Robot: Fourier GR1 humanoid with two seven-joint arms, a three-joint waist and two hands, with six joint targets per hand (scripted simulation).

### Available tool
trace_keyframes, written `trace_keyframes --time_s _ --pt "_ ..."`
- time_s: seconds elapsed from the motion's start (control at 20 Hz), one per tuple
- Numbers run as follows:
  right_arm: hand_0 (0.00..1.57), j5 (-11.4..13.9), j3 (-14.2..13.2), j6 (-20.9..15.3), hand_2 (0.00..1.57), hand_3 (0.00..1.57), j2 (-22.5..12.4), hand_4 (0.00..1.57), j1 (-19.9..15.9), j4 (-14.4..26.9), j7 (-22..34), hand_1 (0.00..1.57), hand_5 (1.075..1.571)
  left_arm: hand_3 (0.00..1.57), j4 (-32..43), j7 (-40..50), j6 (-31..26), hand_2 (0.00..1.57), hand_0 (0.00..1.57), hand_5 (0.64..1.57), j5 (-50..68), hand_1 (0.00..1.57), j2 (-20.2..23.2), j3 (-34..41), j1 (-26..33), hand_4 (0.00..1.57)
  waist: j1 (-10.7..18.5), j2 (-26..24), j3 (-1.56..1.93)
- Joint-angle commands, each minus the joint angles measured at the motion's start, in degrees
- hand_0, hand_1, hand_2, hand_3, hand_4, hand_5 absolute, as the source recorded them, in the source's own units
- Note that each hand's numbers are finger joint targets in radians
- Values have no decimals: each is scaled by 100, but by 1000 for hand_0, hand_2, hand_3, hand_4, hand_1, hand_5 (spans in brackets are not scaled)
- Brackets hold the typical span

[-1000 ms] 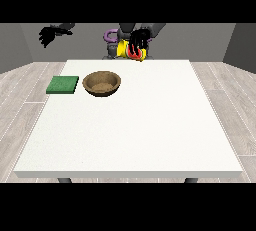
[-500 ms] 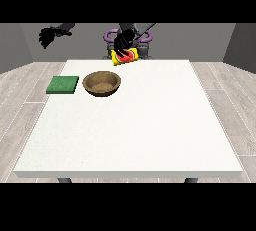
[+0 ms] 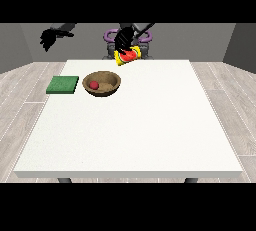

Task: Pick the cup and pour the ball into the bowl, then pick the bowl and place it on the pad

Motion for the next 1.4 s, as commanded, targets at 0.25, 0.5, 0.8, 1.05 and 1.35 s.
trace_keyframes --time_s 0.25,0.5,0.8,1.05,1.35 --pt "0 -105 -239 -330 0 0 31 0 126 24 85 0 1567 1425 -1224 339 1686 1543 1236 1196 2725 1236 -166 2741 799 1513 770 72 -61" --pt "0 -109 -117 -515 0 0 280 351 -308 -156 82 0 1568 0 -2039 -180 2459 0 0 1569 4996 0 -378 3702 1581 630 708 886 -149" --pt "0 92 -57 -1146 0 0 538 297 -707 -317 6 0 1571 0 -3145 -1726 2188 0 0 1560 7673 0 -383 3692 2438 0 892 1399 -76" --pt "0 232 77 -1949 0 0 1198 295 -786 -331 134 0 1570 0 -3464 -2990 1361 0 0 1565 8659 0 -385 3558 3189 0 1340 1448 -17" --pt "0 230 7 -2208 0 0 1164 315 -1353 336 -153 0 1569 0 -3425 -3524 668 0 0 1564 8929 0 -39 4053 3276 0 1298 1573 -1"
